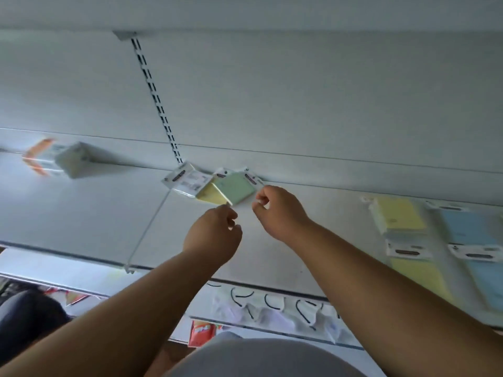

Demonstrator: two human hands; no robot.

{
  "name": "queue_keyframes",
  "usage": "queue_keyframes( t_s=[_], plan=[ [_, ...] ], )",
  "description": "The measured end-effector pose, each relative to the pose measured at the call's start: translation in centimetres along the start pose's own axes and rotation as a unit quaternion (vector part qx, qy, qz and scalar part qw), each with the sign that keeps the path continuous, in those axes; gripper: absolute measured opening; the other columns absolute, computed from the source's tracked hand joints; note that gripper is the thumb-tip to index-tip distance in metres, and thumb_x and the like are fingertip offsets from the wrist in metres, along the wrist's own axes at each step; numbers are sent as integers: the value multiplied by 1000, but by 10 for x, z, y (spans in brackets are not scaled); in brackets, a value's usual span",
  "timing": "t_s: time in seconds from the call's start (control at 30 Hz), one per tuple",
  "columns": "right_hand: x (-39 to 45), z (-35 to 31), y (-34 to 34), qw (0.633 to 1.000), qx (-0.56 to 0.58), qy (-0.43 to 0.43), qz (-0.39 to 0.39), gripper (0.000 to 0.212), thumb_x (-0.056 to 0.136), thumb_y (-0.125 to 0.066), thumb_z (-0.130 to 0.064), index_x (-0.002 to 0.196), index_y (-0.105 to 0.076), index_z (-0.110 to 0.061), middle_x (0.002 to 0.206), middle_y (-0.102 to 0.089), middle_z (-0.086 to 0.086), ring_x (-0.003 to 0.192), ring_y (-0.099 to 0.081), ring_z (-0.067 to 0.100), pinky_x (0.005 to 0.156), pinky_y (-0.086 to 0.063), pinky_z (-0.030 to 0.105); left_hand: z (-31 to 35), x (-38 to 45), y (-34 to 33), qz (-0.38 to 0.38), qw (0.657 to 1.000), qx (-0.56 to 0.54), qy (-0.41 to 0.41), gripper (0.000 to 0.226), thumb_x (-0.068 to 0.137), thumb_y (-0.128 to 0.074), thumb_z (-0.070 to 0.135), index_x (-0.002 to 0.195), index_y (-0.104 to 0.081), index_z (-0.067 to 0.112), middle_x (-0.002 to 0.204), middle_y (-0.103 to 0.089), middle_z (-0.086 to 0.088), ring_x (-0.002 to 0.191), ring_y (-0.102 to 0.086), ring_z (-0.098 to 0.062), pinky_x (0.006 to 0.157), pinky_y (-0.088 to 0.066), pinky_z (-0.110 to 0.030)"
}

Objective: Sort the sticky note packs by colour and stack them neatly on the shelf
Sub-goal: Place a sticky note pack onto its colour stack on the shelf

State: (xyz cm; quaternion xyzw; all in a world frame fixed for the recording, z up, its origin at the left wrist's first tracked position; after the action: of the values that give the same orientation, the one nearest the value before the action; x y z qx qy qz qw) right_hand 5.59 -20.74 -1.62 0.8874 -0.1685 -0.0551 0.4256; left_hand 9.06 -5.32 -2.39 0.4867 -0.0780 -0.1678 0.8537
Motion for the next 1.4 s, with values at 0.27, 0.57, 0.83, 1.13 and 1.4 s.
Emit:
queue_keyframes(
  t_s=[0.27, 0.57, 0.83, 1.13, 1.4],
  plan=[
    [64, -17, -68, 987, -116, -2, -111, 39, 93, -42, -17, 130, -51, -11, 150, -38, 4, 134, -41, 25, 100, -38, 32, -58, 56, -7, -94, 976, -182, 80, 35, 85, -58, 21, 121, -56, 21, 112, -62, 7, 74, -71, -22, 79, -57, -38],
    [20, 4, -59, 997, -41, -1, -58, 34, 94, -52, -15, 125, -64, -16, 146, -50, -5, 133, -46, 13, 109, -35, 25, -63, 77, -20, -118, 983, -113, 89, 43, 86, -58, 34, 128, -53, 23, 99, -70, -2, 85, -68, -26, 77, -55, -34],
    [-7, 22, -61, 994, 73, -50, -61, 36, 90, -56, -7, 123, -66, -18, 139, -56, -8, 128, -52, 11, 107, -39, 24, -33, 46, -37, -102, 994, -34, 24, 29, 85, -56, 26, 112, -59, 18, 115, -59, -2, 99, -59, -22, 76, -42, -27],
    [-43, 70, -21, 948, 140, -275, 72, 18, 84, -48, -9, 86, -66, -6, 74, -67, 12, 61, -66, 31, 57, -52, 34, -16, 26, -53, -104, 994, 9, 30, 16, 80, -53, 28, 84, -61, 14, 89, -63, -7, 88, -61, -31, 71, -48, -33],
    [-87, 104, 44, 906, 266, -283, 169, 27, 88, -65, -28, 64, -57, -19, 48, -47, -4, 46, -42, 17, 53, -34, 26, 54, -20, -78, -120, 966, -228, -23, 25, 92, -57, 23, 114, -48, 31, 92, -66, 8, 78, -64, -13, 63, -45, -27]
  ],
)
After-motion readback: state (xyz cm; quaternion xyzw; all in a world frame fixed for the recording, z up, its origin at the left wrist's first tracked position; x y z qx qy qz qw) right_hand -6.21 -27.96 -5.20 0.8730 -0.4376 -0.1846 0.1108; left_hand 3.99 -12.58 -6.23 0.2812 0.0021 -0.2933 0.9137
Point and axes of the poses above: each hand's wrist, its own x-axis towards the middle knuckle, its own y-axis out of the back of the hand, z = x × y, the point moved 10 cm from there along x, towards the middle knuckle
